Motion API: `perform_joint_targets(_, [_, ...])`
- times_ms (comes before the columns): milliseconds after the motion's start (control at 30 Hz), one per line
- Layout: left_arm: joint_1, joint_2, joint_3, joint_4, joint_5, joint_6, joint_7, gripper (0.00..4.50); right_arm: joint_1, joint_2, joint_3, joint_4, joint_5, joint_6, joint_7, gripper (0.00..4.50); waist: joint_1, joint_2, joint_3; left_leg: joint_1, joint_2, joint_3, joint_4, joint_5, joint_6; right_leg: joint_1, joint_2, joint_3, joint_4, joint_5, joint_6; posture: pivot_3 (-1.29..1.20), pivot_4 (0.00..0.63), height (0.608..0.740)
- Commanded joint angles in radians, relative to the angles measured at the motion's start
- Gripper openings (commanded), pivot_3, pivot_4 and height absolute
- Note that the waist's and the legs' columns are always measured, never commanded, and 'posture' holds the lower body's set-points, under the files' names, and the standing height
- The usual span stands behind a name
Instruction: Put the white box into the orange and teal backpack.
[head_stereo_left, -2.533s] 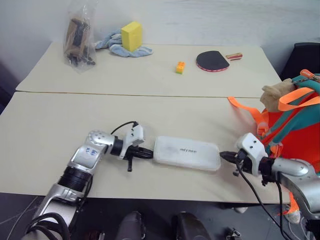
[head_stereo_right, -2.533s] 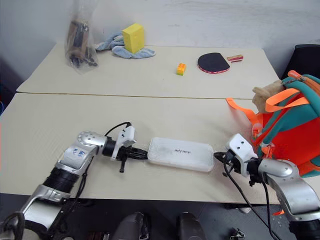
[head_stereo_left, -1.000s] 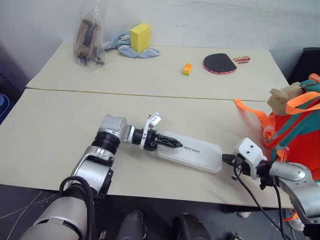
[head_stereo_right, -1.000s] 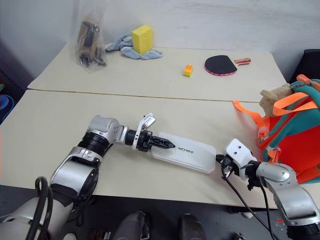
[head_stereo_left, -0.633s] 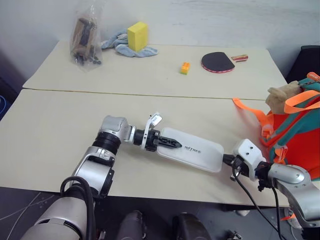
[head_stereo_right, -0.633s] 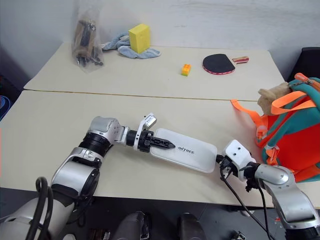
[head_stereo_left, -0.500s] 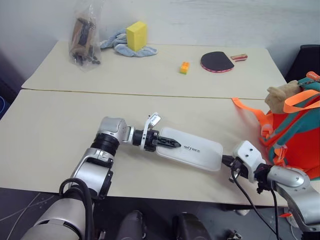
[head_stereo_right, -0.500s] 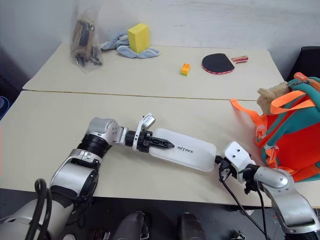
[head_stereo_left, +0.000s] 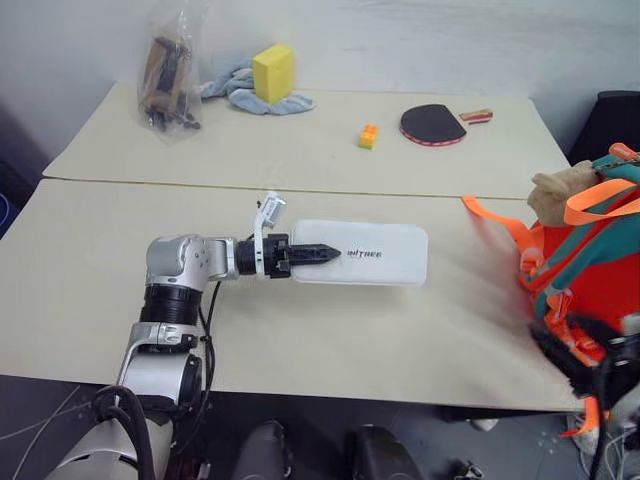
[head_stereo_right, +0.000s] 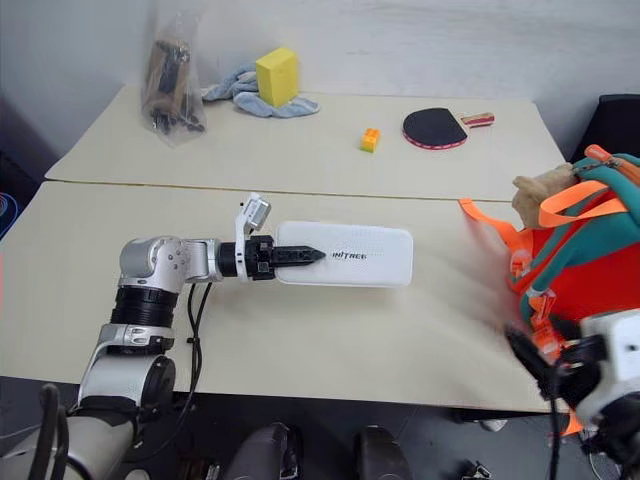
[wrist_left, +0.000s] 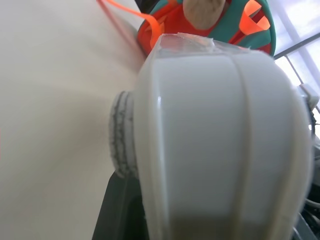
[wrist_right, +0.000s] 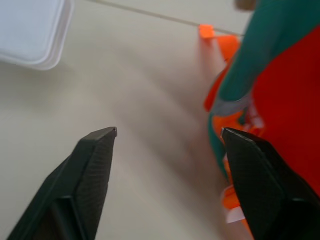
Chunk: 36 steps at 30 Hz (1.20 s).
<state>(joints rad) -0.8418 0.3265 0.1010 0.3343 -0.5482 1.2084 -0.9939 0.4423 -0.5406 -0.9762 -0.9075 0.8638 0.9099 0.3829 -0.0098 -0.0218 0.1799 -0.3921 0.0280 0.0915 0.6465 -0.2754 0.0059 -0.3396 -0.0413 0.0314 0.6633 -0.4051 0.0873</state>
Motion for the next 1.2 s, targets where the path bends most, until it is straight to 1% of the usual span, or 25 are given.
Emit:
perform_joint_targets(33, [-0.014,-0.014,0.038,-0.046,-0.048,-0.042,0.021,1.19,-0.088,-0.034,-0.004,0.049,0.054,0.035,-0.131,4.44,-0.002,0.0,0.0,0.0,0.0,0.0,0.0,0.0,0.0,0.0,0.0,0.0,0.0,0.0,0.0,0.0,0.15,0.74])
perform_joint_targets(133, [-0.024,-0.028,0.043,-0.038,-0.052,-0.067,0.045,1.19,-0.23,-0.041,0.092,0.142,0.047,0.055,-0.233,4.44,-0.005,0.0,0.0,-0.001,0.0,0.0,-0.001,0.0,0.0,-0.001,0.001,0.0,-0.001,0.0,0.0,0.0,0.15,0.74])
perform_joint_targets(267, [-0.037,-0.035,0.055,-0.026,-0.067,-0.073,0.058,1.19,-0.41,-0.034,0.193,0.288,-0.016,0.006,-0.305,4.44,-0.01,0.0,0.0,-0.003,0.0,0.001,0.0,0.0,0.0,-0.004,0.001,0.001,0.0,0.0,0.0,0.0,0.15,0.74])
perform_joint_targets(333, [-0.042,-0.03,0.058,-0.027,-0.074,-0.079,0.055,1.19,-0.501,-0.018,0.229,0.37,-0.045,-0.04,-0.323,4.44,-0.015,0.0,0.0,-0.004,0.0,0.001,0.001,0.001,0.0,-0.005,0.001,0.001,0.0,0.0,0.0,0.0,0.15,0.74])
perform_joint_targets(400, [-0.047,-0.018,0.06,-0.029,-0.079,-0.087,0.051,1.19,-0.557,-0.01,0.264,0.422,-0.079,-0.089,-0.317,4.44,-0.016,0.0,0.0,-0.005,0.0,0.001,0.001,0.001,0.0,-0.005,0.001,0.001,0.0,0.0,0.0,0.0,0.15,0.74])
perform_joint_targets(500, [-0.062,-0.005,0.086,-0.025,-0.087,-0.092,0.072,1.19,-0.577,-0.02,0.324,0.479,-0.144,-0.172,-0.26,3.88,-0.017,0.0,0.0,-0.005,0.001,0.001,0.0,0.001,0.0,-0.006,0.002,0.001,0.0,0.0,0.0,0.0,0.15,0.74])
perform_joint_targets(567, [-0.067,0.003,0.101,-0.022,-0.087,-0.099,0.091,1.19,-0.565,-0.04,0.341,0.504,-0.167,-0.21,-0.206,3.27,-0.017,0.0,0.0,-0.007,0.001,0.001,0.001,0.001,0.0,-0.007,0.001,0.001,0.0,0.0,0.0,0.0,0.15,0.74])
perform_joint_targets(600, [-0.068,0.006,0.107,-0.02,-0.086,-0.104,0.103,1.19,-0.56,-0.05,0.347,0.515,-0.174,-0.228,-0.177,2.86,-0.017,0.0,0.0,-0.007,0.001,0.001,0.001,0.001,0.0,-0.008,0.001,0.001,0.0,0.0,0.0,0.0,0.15,0.74])
perform_joint_targets(700, [-0.07,0.016,0.118,-0.011,-0.081,-0.112,0.123,1.19,-0.565,-0.07,0.361,0.537,-0.186,-0.259,-0.123,1.8,-0.017,0.0,0.0,-0.008,0.0,0.001,0.001,0.001,0.0,-0.008,0.001,0.001,0.0,0.0,0.0,0.0,0.15,0.74])
perform_joint_targets(867, [-0.066,0.031,0.132,-0.025,-0.092,-0.105,0.139,1.19,-0.597,-0.091,0.407,0.536,-0.152,-0.267,-0.021,0.09,-0.019,0.0,0.0,-0.008,0.001,0.001,0.002,0.001,0.0,-0.009,0.001,0.001,0.001,0.0,0.0,0.0,0.15,0.74])
perform_joint_targets(900, [-0.065,0.033,0.138,-0.024,-0.091,-0.108,0.148,1.19,-0.608,-0.095,0.424,0.527,-0.124,-0.255,0.015,0.01,-0.02,0.001,0.0,-0.008,0.001,0.001,0.002,0.001,0.0,-0.009,0.001,0.001,0.001,0.0,0.0,0.0,0.15,0.74])
perform_joint_targets(1000, [-0.068,0.042,0.161,-0.016,-0.091,-0.116,0.176,1.19,-0.634,-0.118,0.475,0.487,-0.033,-0.209,0.118,0.01,-0.022,0.001,0.0,-0.008,0.001,0.001,0.001,0.002,0.0,-0.01,0.002,0.001,0.002,0.0,0.0,0.0,0.15,0.74])
perform_joint_targets(1067, [-0.075,0.06,0.174,-0.004,-0.089,-0.129,0.179,1.19,-0.648,-0.143,0.507,0.44,0.062,-0.158,0.189,0.01,-0.02,0.001,0.0,-0.011,0.001,0.002,0.002,0.002,-0.001,-0.013,0.002,0.001,0.004,0.0,0.0,0.0,0.15,0.74])
perform_joint_targets(1200, [-0.105,0.11,0.192,0.03,-0.091,-0.165,0.151,1.19,-0.688,-0.199,0.539,0.381,0.23,-0.076,0.273,0.01,-0.021,0.0,0.001,-0.013,0.002,0.002,0.003,0.002,-0.001,-0.017,0.002,0.001,0.007,0.0,0.0,0.0,0.15,0.74])
